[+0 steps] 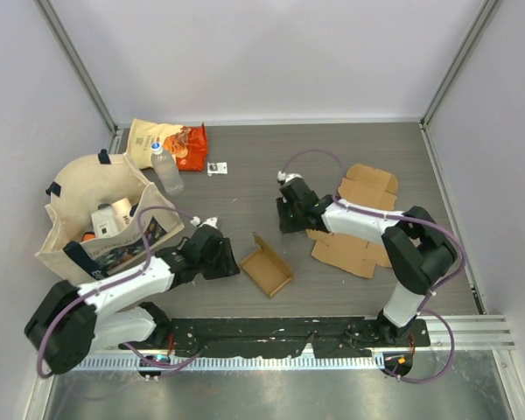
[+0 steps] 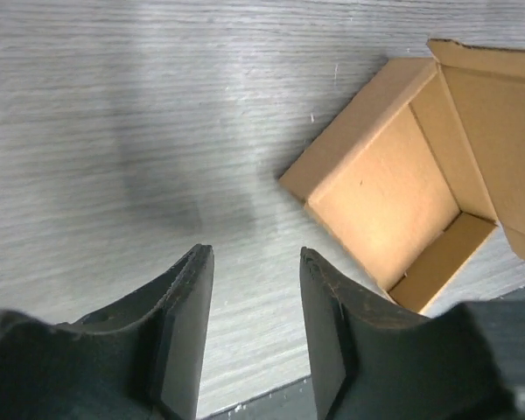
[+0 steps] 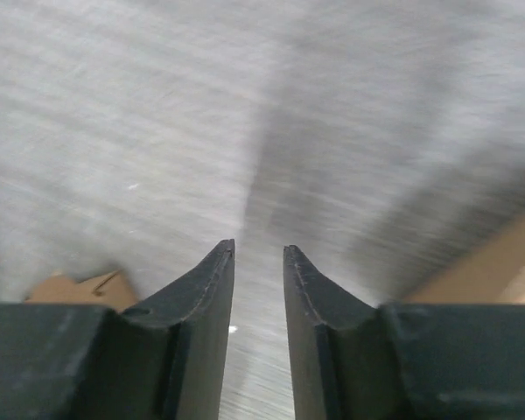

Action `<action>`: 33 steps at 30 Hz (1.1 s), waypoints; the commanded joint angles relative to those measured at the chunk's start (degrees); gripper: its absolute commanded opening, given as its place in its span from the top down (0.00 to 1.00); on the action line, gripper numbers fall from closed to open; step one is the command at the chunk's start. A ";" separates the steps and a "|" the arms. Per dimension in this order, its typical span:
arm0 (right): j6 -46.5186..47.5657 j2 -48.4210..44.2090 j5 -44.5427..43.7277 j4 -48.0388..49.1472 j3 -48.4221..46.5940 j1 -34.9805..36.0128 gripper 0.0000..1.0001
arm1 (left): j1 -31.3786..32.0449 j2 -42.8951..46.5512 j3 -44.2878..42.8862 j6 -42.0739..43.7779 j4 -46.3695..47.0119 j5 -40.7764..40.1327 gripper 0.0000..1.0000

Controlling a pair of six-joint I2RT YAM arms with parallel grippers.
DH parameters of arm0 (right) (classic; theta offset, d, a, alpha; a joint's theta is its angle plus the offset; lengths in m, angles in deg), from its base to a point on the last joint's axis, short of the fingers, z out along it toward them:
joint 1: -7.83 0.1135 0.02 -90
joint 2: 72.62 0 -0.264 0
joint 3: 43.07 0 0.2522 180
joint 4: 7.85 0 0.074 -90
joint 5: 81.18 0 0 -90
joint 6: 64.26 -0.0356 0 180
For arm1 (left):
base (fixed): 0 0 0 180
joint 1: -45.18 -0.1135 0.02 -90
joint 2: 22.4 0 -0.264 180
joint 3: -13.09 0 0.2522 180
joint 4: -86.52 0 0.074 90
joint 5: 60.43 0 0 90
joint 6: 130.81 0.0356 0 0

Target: Fold the paper box

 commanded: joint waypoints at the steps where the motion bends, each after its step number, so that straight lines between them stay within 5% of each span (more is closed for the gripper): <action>1: 0.49 -7.47 -7.87 -11.21 -4.85 -2.09 0.59 | 0.04 12.62 1.25 1.76 -8.63 -4.49 0.49; 7: -2.84 -22.91 0.99 -14.84 2.77 -2.45 0.46 | -0.05 21.80 -3.93 7.64 -3.12 -3.88 0.25; 9: -3.29 -26.63 7.06 -15.98 4.72 -2.36 0.44 | -0.14 17.78 -8.58 14.75 0.83 -0.90 0.19; 15: -5.74 -36.48 6.20 -26.62 8.33 5.18 0.42 | -0.23 1.97 -21.52 35.82 -3.46 4.64 0.20; 24: -12.60 -47.82 -7.51 -12.77 23.43 27.14 0.42 | -0.23 3.50 -17.56 30.35 3.58 -3.49 0.23; 33: -8.31 -39.40 -28.33 -4.22 22.22 29.20 0.49 | -0.23 13.53 -13.18 25.59 2.08 -8.53 0.23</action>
